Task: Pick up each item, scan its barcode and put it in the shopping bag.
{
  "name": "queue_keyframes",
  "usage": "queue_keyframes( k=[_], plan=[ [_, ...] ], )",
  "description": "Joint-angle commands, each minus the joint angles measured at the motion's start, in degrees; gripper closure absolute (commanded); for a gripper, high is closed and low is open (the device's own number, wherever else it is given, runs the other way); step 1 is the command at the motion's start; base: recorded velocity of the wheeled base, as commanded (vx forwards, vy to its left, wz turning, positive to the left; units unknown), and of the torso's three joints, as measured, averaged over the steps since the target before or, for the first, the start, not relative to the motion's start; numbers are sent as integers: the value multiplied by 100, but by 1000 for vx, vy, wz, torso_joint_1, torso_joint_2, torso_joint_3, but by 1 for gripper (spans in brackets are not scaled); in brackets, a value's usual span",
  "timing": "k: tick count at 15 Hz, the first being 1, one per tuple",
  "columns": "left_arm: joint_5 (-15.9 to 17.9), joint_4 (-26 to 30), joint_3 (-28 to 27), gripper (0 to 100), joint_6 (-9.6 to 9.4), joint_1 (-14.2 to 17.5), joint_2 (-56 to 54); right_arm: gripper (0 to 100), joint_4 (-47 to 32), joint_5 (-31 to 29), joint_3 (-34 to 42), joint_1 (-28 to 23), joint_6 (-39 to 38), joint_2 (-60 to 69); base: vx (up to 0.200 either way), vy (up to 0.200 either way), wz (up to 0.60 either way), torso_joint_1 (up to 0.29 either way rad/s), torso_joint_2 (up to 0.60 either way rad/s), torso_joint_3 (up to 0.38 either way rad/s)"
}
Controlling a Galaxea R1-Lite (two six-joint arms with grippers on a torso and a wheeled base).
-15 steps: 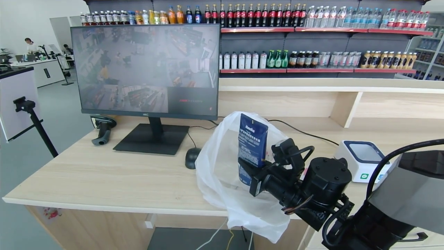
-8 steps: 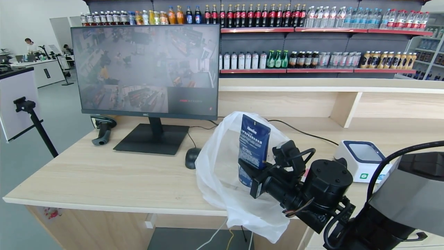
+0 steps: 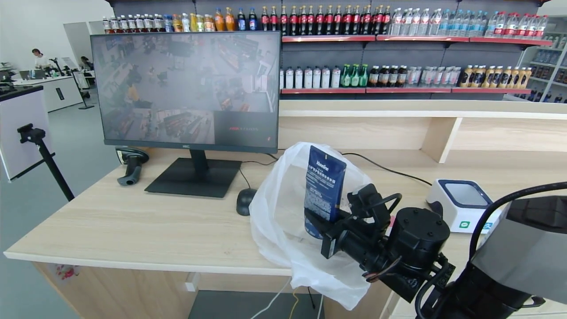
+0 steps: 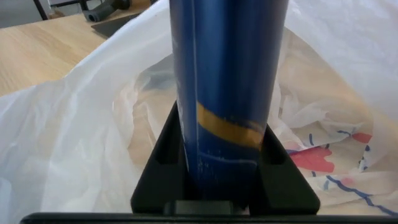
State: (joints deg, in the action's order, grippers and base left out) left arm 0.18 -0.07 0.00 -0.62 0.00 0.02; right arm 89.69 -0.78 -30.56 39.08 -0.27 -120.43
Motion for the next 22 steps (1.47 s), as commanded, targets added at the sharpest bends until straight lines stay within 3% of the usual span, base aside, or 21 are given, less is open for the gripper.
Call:
queue_keyframes(
  k=[1, 14, 20, 22],
  plan=[
    [-1, -1, 0, 0, 1, 0, -2, 0, 31, -1, 6, 3, 0, -59, 0, 0, 0, 0, 0, 0],
    [-1, -1, 0, 0, 1, 0, -2, 0, 31, -27, 112, -67, 0, 336, 0, 0, 0, 0, 0, 0],
    [-1, -19, 0, 0, -17, 0, -2, 0, 31, -27, 806, -226, 0, 1153, 0, 0, 0, 0, 0, 0],
    [-1, -1, 0, 0, -8, 0, -2, 0, 31, -27, 1114, -252, 0, 1479, -200, 0, 0, 5, 0, 0]
  ],
)
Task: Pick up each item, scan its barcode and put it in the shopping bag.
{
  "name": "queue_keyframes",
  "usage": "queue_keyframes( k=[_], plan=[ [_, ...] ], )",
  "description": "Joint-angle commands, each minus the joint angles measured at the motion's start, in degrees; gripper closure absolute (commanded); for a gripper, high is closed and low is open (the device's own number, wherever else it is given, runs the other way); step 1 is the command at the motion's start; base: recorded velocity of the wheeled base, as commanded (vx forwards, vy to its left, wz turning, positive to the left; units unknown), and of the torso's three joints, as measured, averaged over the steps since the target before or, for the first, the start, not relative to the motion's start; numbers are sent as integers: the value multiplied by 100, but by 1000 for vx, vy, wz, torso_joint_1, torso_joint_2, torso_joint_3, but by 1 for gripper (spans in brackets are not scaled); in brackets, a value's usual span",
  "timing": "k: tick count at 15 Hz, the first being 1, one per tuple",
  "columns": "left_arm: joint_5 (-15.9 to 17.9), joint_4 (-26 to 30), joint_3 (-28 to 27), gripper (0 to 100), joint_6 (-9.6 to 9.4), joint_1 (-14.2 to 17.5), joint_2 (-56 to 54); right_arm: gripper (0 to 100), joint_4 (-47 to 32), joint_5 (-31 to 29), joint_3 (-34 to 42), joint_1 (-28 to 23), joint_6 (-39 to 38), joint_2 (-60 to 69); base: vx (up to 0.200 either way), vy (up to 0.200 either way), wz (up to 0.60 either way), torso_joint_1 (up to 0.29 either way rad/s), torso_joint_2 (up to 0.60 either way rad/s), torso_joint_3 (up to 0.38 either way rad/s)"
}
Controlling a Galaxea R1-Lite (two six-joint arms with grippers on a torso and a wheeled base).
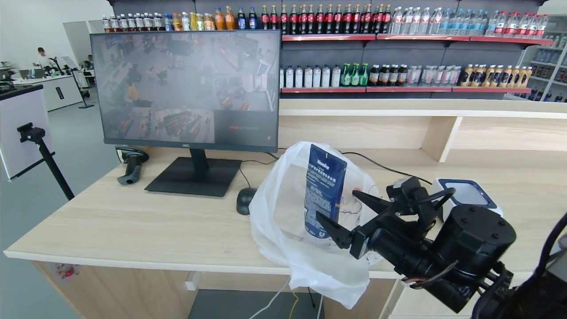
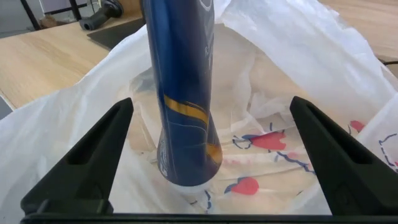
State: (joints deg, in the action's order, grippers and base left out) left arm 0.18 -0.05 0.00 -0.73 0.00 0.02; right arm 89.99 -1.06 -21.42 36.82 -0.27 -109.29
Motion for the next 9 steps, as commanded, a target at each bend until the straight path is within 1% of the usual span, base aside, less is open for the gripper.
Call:
queue_keyframes(
  k=[1, 4, 6, 8, 9],
  plan=[
    [-1, -4, 0, 0, 3, 0, -2, 0, 1, 1, 314, -96, 0, 540, -200, 0, 0, 22, -7, -2],
    [-1, -4, 0, 0, 20, 0, -2, 0, 1, 1, 454, -254, 0, 769, -200, 0, 0, -7, 2, 2],
    [-1, -4, 0, 0, 3, 0, -2, 0, 1, 1, 560, -359, -8, 874, 0, 0, 0, 0, 0, 0],
    [-1, -4, 0, 0, 3, 0, -2, 0, 1, 1, 463, -641, 0, 927, 0, 0, -600, -2, -17, 14],
    [-1, -4, 0, 0, 3, 0, -2, 0, 1, 1, 481, -684, 0, 971, 0, 0, -600, 22, 2, 2]
  ],
)
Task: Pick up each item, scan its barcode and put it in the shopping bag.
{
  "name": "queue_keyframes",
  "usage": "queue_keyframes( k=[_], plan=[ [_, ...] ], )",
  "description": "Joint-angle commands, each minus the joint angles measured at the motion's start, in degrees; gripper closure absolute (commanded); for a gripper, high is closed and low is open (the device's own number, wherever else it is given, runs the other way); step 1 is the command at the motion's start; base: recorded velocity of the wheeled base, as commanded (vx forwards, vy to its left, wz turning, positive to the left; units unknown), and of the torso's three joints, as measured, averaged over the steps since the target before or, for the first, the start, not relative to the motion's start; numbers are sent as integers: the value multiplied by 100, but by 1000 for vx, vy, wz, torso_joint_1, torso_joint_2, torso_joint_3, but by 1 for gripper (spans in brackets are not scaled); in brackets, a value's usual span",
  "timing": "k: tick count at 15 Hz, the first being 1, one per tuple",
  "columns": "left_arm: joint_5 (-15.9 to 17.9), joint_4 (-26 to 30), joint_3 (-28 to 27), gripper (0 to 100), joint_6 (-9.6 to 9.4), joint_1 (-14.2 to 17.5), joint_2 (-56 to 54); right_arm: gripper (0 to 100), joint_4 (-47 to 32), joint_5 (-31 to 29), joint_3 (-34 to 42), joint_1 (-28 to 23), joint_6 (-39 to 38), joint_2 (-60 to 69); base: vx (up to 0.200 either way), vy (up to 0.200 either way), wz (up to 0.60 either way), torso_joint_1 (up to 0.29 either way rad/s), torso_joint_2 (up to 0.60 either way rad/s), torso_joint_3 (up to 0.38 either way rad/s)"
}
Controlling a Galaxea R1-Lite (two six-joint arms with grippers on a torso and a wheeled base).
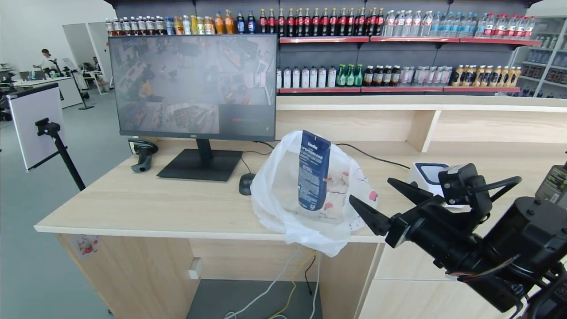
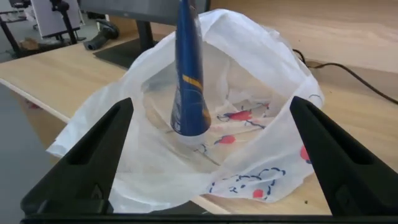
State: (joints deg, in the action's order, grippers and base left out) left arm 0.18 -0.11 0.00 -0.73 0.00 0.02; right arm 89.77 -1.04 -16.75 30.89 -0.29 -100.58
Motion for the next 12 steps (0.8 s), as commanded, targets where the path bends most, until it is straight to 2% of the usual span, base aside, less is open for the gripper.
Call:
queue_keyframes(
  k=[1, 8, 12],
  plan=[
    [-1, 2, 0, 0, 3, 0, -2, 0, 23, -2, 40, -136, 3, 127, 0, 0, -600, 7, 7, 2],
    [-1, 2, 0, 0, 12, 0, -2, 0, 23, -2, 58, -145, 56, 136, 0, 0, -600, 11, 2, 2],
    [-9, 2, 0, 0, 29, 0, -2, 0, 23, -2, 31, -154, 73, 100, 0, -200, 0, 2, 4, 5]
  ],
)
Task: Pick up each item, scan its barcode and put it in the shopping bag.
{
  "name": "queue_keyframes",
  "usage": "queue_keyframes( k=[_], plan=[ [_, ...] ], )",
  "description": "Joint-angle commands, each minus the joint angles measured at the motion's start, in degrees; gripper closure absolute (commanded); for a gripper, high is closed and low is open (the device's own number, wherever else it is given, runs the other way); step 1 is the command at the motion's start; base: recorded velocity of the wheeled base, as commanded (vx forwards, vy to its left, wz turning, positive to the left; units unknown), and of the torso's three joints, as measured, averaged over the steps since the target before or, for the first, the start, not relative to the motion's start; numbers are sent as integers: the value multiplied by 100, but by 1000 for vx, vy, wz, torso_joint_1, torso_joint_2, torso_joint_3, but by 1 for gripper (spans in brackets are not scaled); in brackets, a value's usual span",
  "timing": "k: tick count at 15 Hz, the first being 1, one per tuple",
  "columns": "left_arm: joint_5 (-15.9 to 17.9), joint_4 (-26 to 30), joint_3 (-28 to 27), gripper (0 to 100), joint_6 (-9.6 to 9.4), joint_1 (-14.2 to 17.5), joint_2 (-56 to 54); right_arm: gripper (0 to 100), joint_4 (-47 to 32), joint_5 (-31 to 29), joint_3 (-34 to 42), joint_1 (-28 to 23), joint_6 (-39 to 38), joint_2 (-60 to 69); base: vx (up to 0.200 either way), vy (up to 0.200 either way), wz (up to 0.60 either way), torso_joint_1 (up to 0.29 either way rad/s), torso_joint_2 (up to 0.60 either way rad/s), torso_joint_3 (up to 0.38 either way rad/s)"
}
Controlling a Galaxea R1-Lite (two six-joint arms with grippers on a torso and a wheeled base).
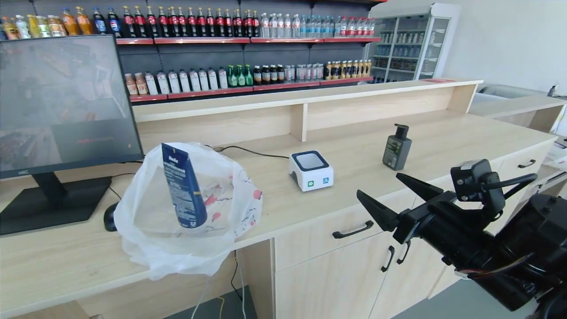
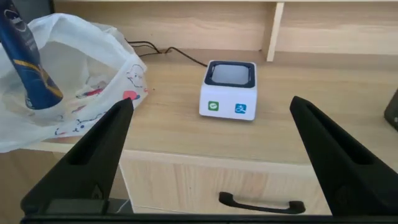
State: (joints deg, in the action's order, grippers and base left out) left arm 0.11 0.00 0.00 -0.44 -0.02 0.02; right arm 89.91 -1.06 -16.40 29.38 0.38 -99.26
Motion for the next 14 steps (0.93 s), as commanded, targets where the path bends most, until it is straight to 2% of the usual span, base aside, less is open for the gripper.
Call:
queue_keyframes(
  k=[1, 6, 14],
  plan=[
    [-2, -9, 0, 0, 0, 2, -2, 0, 9, 1, -30, -2, 6, -32, 0, -200, 0, -2, 7, 2],
    [-2, -9, 0, 0, 9, 2, -2, 0, 9, 1, -48, -2, 6, -112, 0, -200, 0, 3, -2, 4],
    [-2, -9, 0, 0, 9, 2, -2, 0, 9, 1, -145, -2, -3, -235, 0, -200, 600, 3, 2, 2]
  ],
)
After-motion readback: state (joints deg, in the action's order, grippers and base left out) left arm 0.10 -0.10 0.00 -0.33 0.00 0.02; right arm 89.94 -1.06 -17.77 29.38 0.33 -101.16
